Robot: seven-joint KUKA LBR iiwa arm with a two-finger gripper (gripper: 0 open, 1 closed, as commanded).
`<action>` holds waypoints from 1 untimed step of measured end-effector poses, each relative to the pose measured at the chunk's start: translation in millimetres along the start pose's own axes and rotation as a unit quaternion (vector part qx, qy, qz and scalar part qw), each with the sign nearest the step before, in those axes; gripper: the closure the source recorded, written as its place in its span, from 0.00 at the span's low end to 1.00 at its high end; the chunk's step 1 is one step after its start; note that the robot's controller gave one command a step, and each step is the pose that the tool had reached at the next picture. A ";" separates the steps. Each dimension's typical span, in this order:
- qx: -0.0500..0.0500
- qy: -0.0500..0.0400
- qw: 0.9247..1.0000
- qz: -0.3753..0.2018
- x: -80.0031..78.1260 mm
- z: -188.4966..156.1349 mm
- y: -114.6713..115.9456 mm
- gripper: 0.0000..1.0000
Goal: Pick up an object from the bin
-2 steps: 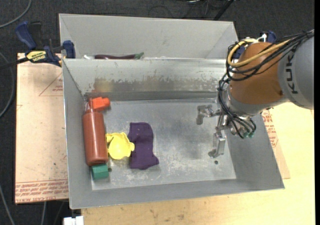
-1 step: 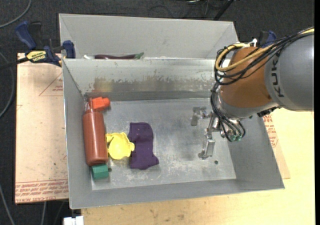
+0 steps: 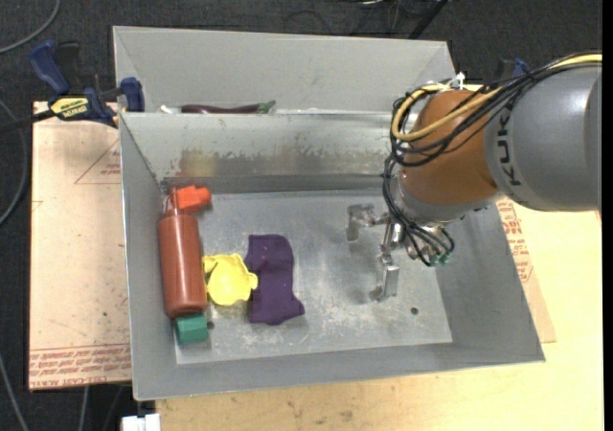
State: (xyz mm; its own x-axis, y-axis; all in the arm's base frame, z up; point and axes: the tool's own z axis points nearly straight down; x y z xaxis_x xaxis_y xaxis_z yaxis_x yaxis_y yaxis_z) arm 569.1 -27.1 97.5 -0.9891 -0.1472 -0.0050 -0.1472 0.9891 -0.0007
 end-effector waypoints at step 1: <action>-0.001 0.001 0.994 -0.106 -6.8 9.0 21.6 0.00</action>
Offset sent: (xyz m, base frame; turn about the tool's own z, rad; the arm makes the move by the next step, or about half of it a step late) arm 0.0132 0.0817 0.0167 -0.0374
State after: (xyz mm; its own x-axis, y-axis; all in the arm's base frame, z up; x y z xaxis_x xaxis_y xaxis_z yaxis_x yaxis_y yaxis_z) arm 572.6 -4.8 88.5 -0.9358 -0.3526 -0.0039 -0.3526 0.9358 0.0005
